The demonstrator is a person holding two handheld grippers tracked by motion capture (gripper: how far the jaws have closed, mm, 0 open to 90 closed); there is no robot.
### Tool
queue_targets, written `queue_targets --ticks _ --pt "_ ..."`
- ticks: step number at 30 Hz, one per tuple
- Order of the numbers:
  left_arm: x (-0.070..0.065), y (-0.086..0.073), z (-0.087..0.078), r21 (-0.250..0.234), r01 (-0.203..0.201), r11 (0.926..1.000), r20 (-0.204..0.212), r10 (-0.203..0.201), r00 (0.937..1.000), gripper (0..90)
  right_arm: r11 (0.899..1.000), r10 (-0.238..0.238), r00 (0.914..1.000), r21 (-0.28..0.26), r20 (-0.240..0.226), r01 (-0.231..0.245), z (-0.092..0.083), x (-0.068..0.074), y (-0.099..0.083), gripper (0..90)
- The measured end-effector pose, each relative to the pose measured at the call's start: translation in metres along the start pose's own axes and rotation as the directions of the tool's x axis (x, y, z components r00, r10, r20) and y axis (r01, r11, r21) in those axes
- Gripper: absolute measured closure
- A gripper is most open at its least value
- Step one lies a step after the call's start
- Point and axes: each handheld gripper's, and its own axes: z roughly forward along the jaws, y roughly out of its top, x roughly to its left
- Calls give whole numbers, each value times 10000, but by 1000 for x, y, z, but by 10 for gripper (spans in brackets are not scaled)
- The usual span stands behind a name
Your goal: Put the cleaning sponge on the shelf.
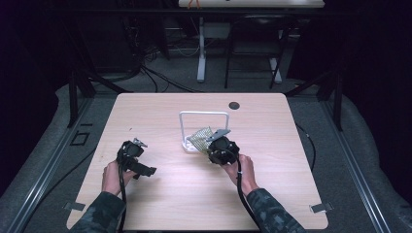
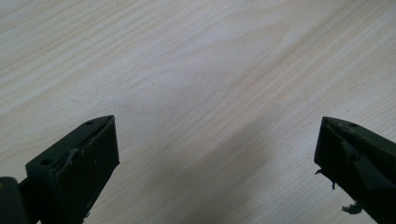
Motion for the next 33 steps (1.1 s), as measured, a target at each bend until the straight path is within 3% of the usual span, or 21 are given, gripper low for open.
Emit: queue_targets --ticks 16,22,33 --pt "-2 1 0 -13 -60 10000 -15 60 10000 0 9998 72 9997 164 253 -76 16 1 14 613" --pt "-2 1 0 25 -122 9999 15 122 9999 0 9993 280 9994 261 182 -284 25 -2 19 604" --pt "-2 1 0 6 -88 10000 -11 88 10000 0 9978 451 9979 464 474 -473 38 -3 25 599"
